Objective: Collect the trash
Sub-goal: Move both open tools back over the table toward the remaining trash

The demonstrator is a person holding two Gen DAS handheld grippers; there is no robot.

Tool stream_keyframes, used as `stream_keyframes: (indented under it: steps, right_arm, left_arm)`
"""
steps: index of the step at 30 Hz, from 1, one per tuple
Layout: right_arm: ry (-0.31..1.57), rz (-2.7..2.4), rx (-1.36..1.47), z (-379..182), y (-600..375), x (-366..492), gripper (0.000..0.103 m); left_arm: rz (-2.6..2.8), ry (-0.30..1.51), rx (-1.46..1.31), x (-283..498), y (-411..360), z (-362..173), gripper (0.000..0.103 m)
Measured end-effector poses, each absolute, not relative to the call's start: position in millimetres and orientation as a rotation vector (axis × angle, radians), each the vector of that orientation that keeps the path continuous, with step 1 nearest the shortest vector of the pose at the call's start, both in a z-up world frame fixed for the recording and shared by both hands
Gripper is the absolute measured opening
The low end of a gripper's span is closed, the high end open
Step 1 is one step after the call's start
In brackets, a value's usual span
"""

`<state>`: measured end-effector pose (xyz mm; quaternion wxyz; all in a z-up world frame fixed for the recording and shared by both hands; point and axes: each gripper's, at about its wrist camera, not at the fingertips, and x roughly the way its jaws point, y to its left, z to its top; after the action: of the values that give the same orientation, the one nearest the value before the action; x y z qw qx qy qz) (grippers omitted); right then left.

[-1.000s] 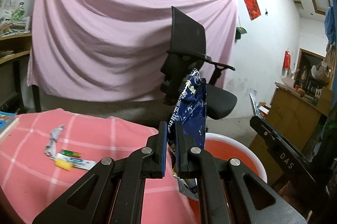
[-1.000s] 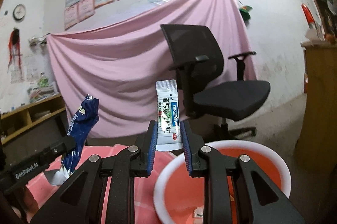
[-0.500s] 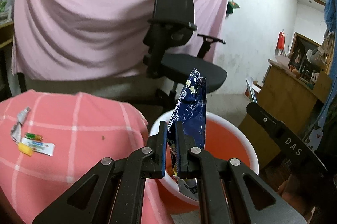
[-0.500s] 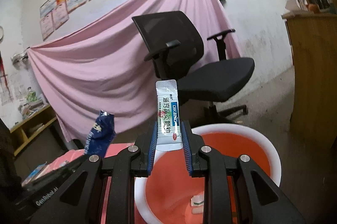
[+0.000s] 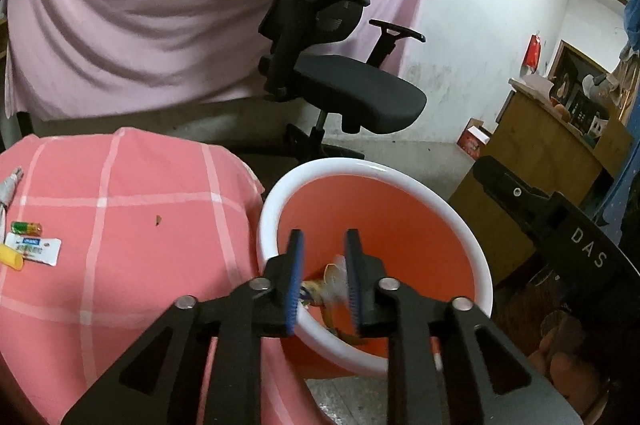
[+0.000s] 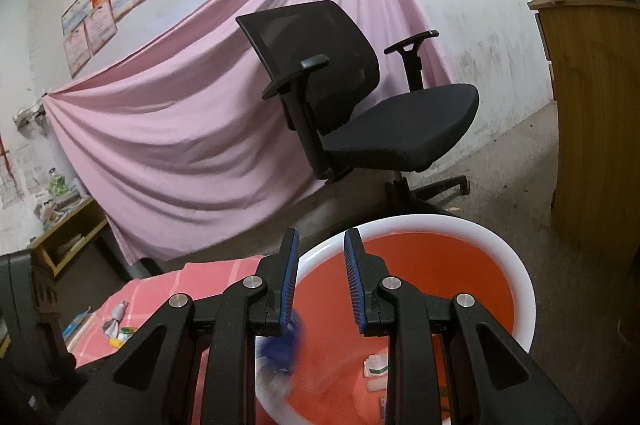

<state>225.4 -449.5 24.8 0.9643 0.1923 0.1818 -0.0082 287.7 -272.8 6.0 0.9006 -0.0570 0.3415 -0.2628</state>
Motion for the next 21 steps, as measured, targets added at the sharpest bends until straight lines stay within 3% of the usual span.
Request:
stream_keyframes:
  steps: [21]
  right_arm:
    - [0.391, 0.014, 0.365, 26.4, -440.8, 229.8, 0.026]
  left_arm:
    - [-0.447, 0.664, -0.172, 282.3, -232.3, 24.7, 0.020]
